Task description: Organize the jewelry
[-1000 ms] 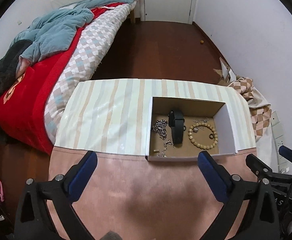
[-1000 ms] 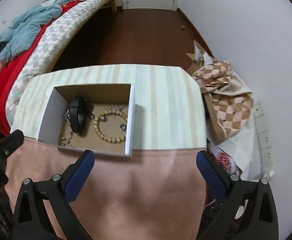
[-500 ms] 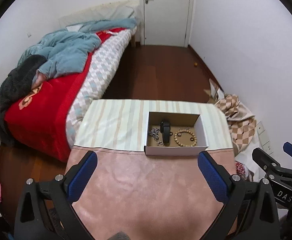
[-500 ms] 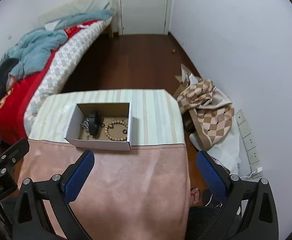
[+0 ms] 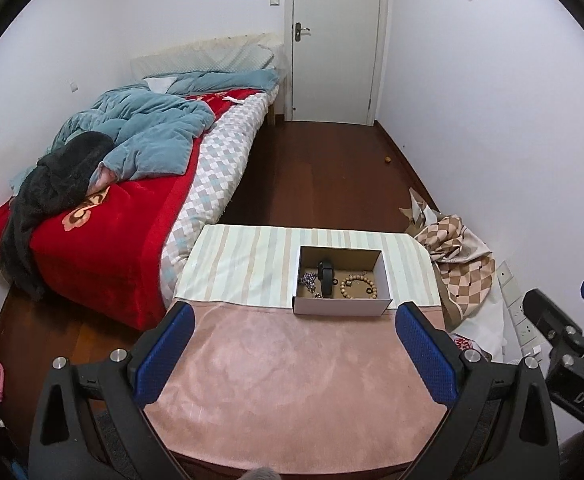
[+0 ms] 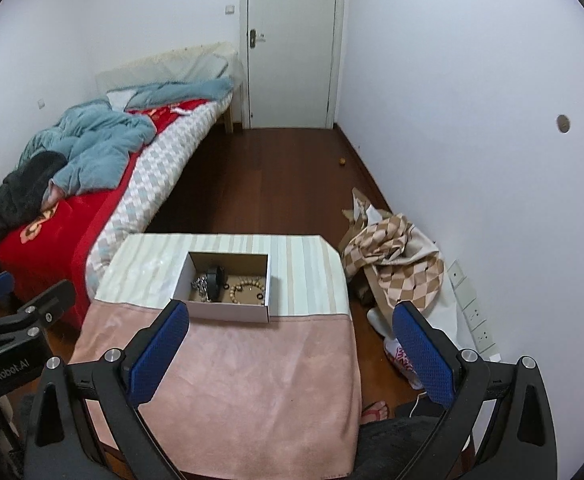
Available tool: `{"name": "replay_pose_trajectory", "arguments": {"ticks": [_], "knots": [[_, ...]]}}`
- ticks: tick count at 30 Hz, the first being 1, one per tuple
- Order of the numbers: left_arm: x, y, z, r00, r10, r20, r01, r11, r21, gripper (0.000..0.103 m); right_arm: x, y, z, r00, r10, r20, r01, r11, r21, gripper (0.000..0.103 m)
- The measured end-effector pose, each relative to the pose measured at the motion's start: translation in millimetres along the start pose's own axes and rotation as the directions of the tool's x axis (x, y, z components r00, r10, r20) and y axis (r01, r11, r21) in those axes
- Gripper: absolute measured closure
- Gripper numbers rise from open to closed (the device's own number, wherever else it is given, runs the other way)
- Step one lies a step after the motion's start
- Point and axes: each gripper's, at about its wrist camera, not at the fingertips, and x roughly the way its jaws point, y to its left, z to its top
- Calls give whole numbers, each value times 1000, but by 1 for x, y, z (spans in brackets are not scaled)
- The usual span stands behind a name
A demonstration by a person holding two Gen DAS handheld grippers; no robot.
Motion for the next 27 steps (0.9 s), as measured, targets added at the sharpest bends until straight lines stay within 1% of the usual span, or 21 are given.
{"name": "replay_pose_trajectory", "arguments": {"ticks": [4, 10, 17, 23, 27], "knots": [[-9, 2, -4, 1000, -12, -11, 12, 1000, -9, 0, -20, -3, 0, 1000, 12, 12, -13, 1000, 8, 0], [-13, -2, -3, 999, -4, -41, 4, 1000, -4, 0, -31, -5, -1, 1000, 22, 0, -22, 1000, 7, 0], [4, -5, 8, 996, 0, -86, -1, 1000, -13, 0, -11, -5, 8, 999, 22, -38, -22, 1000, 10, 0], [18, -8, 19, 996, 17, -93, -17, 1000, -4, 0, 13, -5, 20, 998, 7, -62, -6, 1000, 9, 0], [29, -10, 27, 995, 15, -103, -14, 1000, 6, 0, 29, -3, 28, 997, -2, -75, 3, 1000, 8, 0]]}}
